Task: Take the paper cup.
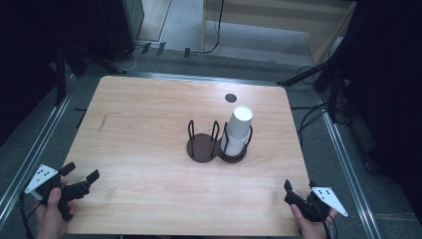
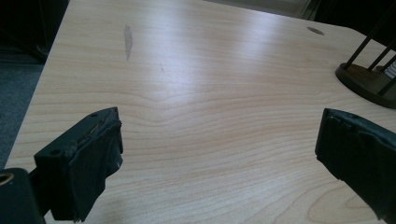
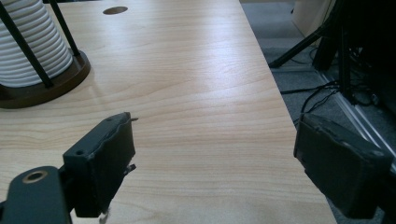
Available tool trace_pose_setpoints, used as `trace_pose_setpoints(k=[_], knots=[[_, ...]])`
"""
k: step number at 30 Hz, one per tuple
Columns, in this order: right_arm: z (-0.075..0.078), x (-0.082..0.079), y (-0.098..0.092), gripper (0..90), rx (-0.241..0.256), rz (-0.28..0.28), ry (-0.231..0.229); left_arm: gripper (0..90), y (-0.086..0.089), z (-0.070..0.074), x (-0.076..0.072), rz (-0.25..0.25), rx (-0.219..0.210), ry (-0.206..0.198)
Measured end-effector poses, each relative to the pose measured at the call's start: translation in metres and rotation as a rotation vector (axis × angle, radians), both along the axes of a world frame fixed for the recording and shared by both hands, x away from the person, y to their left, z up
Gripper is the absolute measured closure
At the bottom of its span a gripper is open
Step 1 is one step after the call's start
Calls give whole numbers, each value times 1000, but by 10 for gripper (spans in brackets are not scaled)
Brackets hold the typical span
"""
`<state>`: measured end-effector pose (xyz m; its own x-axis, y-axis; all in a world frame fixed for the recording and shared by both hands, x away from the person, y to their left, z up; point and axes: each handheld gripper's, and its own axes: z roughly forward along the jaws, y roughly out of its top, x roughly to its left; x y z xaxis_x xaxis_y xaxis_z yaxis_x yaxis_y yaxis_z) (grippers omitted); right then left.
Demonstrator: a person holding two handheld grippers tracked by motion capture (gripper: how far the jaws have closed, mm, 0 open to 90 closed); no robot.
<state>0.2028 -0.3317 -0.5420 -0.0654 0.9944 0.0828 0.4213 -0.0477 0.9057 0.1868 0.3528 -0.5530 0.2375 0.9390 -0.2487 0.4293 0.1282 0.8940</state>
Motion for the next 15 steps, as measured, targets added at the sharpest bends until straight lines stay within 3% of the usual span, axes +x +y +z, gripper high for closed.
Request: trace_pose_setpoints(k=[6,15], knots=[[8,1,4,102,17,-6,-12,14,1,0,-1,3,-11,-1],[26,10,29,104,13,29,-36,13,1,-1,-2,3,-12,-1]])
